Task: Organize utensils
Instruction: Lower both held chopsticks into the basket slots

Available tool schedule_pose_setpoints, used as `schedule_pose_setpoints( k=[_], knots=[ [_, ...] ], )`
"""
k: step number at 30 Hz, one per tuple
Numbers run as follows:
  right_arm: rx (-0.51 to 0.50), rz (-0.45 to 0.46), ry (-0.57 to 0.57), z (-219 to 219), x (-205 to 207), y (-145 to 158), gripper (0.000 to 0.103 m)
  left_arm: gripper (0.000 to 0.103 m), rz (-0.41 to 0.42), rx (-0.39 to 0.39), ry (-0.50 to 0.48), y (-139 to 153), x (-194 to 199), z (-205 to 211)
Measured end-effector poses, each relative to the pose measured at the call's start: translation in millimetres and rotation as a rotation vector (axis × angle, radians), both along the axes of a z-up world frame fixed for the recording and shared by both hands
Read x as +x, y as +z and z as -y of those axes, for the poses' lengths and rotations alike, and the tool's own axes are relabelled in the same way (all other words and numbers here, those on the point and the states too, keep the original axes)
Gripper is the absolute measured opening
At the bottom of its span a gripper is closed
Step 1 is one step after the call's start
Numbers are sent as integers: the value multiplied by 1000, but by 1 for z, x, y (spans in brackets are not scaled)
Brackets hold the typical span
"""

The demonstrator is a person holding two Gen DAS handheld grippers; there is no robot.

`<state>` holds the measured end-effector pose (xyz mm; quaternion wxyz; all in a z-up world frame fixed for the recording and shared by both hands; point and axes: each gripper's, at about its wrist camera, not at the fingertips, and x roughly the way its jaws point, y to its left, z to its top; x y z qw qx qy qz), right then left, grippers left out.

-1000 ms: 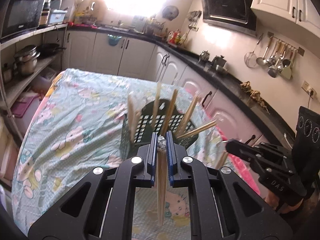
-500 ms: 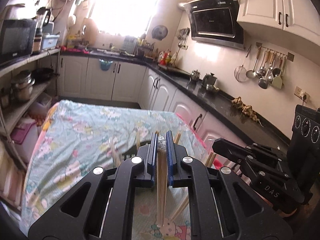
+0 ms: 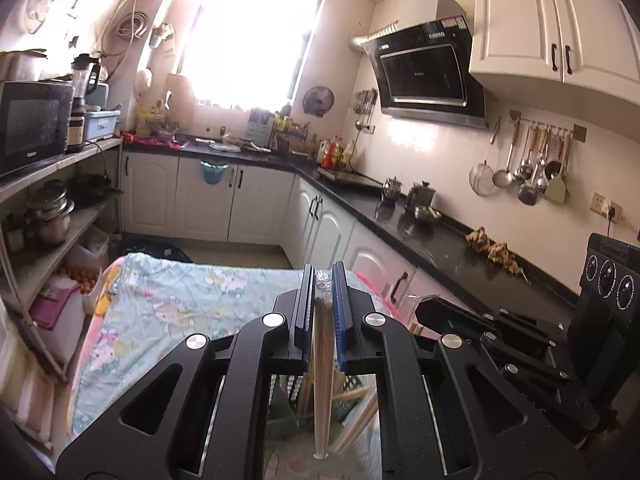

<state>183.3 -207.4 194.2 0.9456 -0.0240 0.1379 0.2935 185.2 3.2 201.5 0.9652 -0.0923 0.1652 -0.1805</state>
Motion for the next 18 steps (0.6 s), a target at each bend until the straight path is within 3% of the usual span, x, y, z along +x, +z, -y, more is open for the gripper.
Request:
schedule_pose_setpoints(
  k=[8,18],
  knots=[
    [10,35,-5,-6,16,15,1,5,31,-7,44,13,15,-8],
    [45,32,-23,0,41,12,1,5,37,-25,99,1,34,-12]
  ],
)
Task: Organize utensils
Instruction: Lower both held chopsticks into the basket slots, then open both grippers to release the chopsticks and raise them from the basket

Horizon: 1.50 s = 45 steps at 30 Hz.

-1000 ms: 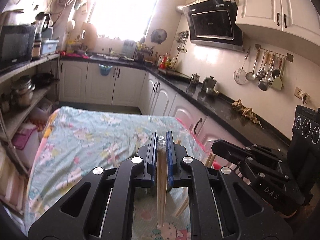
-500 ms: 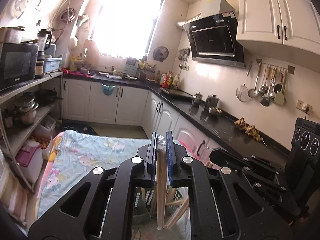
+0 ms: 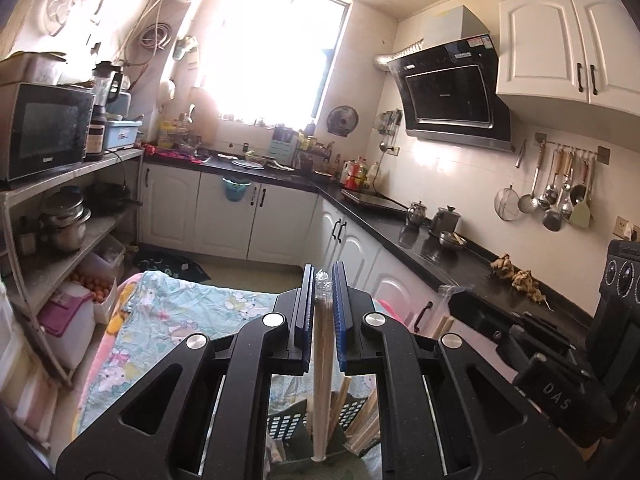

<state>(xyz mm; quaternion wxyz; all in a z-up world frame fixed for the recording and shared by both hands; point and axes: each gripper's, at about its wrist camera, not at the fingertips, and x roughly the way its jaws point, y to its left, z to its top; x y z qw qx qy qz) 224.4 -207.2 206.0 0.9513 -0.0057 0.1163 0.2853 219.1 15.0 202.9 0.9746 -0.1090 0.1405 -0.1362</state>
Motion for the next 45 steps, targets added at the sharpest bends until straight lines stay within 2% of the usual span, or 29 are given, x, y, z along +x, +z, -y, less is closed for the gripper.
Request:
schedule_pose_setpoints(
  k=[3,9,22,28,29,30,31,32,33,35,38,39,41,43,45],
  knots=[
    [0,1,1,0,4,-1,1,5,9,-5,14,-5,3,1],
    [-4,-19,-12,-3,17,-10,1,5,21,33,51,-19,11,8],
    [-27,-49,-13,-13,39,-43,1,5,-40,57,29,-59,34,16],
    [-48,-101,-30,-17,51,-65,2,6,-96,64,12,-79,44,18],
    [-56,-120,-37,-18,54,-70,3,6,-109,62,10,-83,45,17],
    [-57,-130,-41,-17,55,-73,11,7,-116,61,7,-85,46,17],
    [-56,-136,-43,-16,55,-75,18,8,-122,60,6,-86,46,17],
    [-53,-138,-50,-15,54,-77,31,12,-125,59,7,-87,45,16],
    [-50,-136,-55,-14,53,-79,36,20,-133,60,8,-88,45,15],
    [-54,-138,-54,-13,51,-80,36,32,-146,52,5,-89,43,13],
    [-54,-138,-62,-7,46,-81,42,41,-161,50,9,-88,38,10],
    [-56,-136,-63,-6,44,-80,44,49,-171,37,2,-88,36,8],
    [-59,-128,-77,-2,38,-79,52,58,-178,16,-4,-86,32,4],
    [-53,-124,-78,1,33,-76,56,61,-177,15,7,-83,26,0],
    [-51,-116,-91,5,26,-73,63,71,-171,10,7,-80,19,-4]
  ],
)
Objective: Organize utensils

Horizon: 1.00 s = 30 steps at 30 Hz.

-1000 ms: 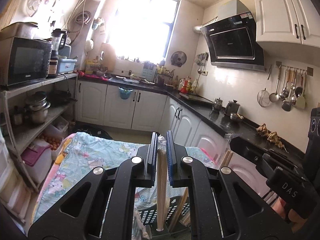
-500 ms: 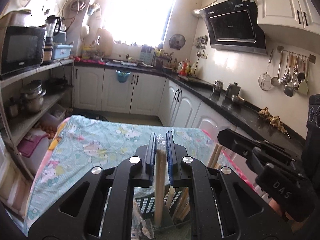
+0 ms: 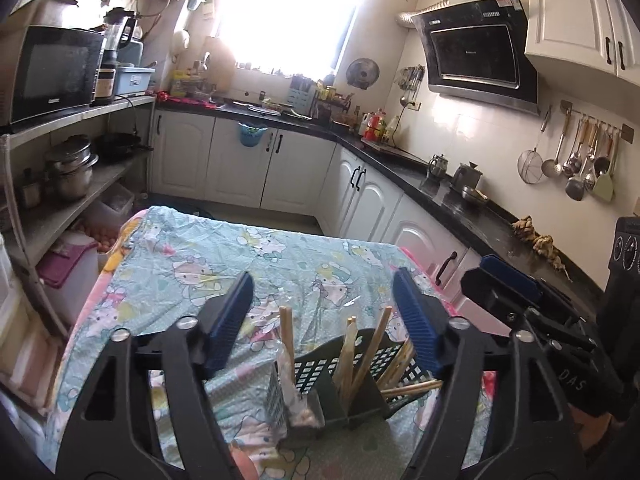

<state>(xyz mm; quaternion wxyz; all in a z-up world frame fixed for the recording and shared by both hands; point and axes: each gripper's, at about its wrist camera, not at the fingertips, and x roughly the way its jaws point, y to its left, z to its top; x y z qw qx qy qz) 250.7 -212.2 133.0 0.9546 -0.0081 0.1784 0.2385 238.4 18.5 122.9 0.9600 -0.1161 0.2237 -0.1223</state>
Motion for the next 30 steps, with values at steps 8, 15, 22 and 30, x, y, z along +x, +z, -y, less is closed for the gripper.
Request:
schedule_pose_setpoints(
  k=[8,15,22,30],
  knots=[
    [6,53,-15,12,-41,5,85,92,33,14,28,7,-39,-10],
    [-15,93,-22,20,-80,-3,96,92,19,40,60,0,-73,-14],
    [-26,63,-39,24,-109,-25,96,92,-38,38,61,-22,-98,-14],
    [-78,-6,-84,20,-126,-74,96,92,-88,60,94,-55,-124,-9]
  ],
)
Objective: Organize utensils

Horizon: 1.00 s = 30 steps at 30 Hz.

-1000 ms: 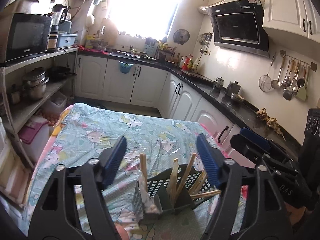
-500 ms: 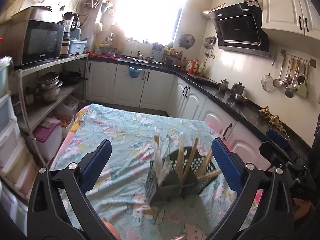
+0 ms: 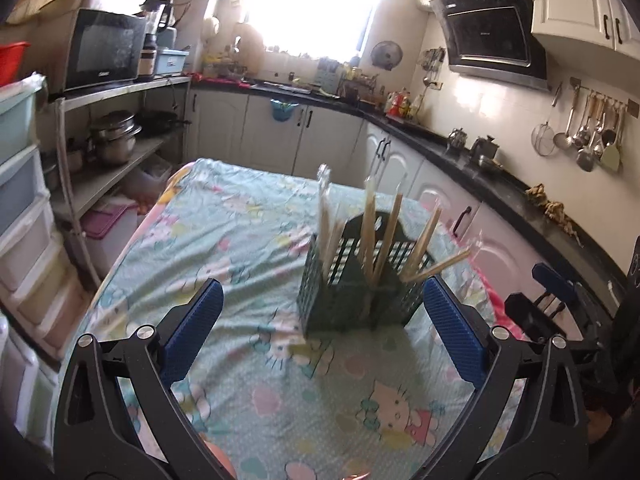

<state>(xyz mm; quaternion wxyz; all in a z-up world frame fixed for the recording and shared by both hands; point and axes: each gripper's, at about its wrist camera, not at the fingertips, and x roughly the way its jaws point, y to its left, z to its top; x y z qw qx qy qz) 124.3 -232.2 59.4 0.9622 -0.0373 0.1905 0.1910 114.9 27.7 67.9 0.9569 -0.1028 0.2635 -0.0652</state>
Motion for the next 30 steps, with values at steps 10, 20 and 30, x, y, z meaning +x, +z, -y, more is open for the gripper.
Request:
schedule_pose_setpoints(
  k=[10,20,30],
  knots=[
    [-37,-23,-75,1,-17,-58,96,92,-33,-30,17,-45,-24,2],
    [15,131,-110,16,-45,-68,96,92,58,3,58,-66,-46,15],
    [61,206,-114,24,-59,-66,97,92,133,25,106,-60,-54,13]
  ],
)
